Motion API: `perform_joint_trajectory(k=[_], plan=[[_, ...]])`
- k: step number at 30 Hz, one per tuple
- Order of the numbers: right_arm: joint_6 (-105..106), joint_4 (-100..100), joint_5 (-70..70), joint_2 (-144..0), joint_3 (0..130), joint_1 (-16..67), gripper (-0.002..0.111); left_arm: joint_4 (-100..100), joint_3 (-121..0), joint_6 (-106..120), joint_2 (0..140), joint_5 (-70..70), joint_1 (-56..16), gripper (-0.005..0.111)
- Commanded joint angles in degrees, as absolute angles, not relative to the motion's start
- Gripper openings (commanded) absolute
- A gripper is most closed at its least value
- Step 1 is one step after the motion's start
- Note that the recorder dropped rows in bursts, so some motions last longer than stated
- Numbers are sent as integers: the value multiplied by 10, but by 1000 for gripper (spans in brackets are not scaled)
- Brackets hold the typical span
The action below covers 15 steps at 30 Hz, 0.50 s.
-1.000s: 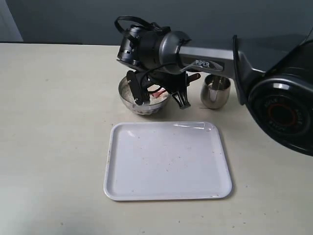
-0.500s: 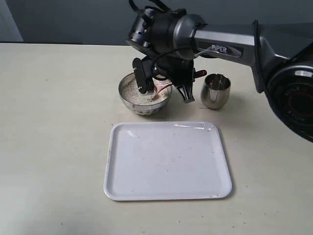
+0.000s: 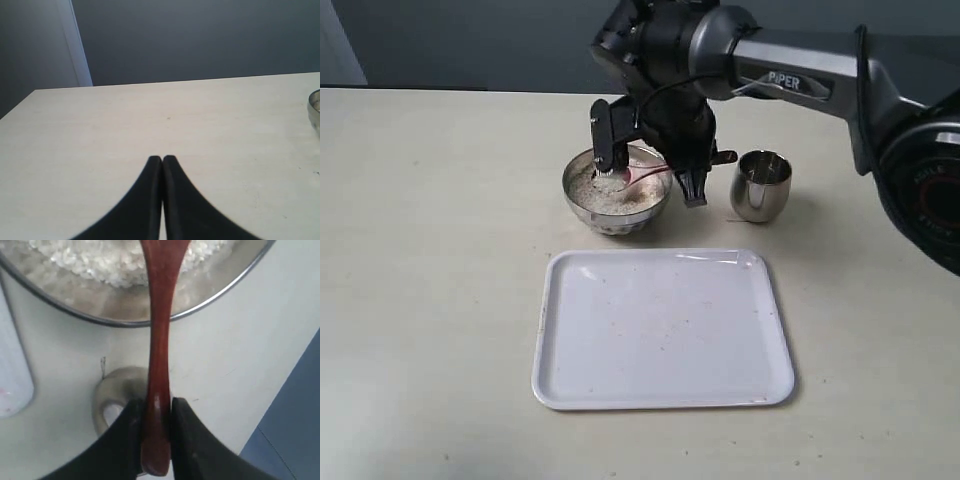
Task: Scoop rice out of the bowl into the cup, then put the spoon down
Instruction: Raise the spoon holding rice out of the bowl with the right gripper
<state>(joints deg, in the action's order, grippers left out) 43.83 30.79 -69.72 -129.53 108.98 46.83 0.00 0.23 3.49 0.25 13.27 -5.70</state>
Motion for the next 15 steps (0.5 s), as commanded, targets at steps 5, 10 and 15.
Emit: perform_joint_trajectory(k=[5,10,15], plan=[[442,250,-700,-1287,1100,437,-1,0,0,31,0,132,-59,1],[442,207,-700,-1282,1100,428,-1,0,0,31,0,132,-59,1],[442,195,-700,-1277,1100,421,-1,0,0,31,0,132,-59,1]])
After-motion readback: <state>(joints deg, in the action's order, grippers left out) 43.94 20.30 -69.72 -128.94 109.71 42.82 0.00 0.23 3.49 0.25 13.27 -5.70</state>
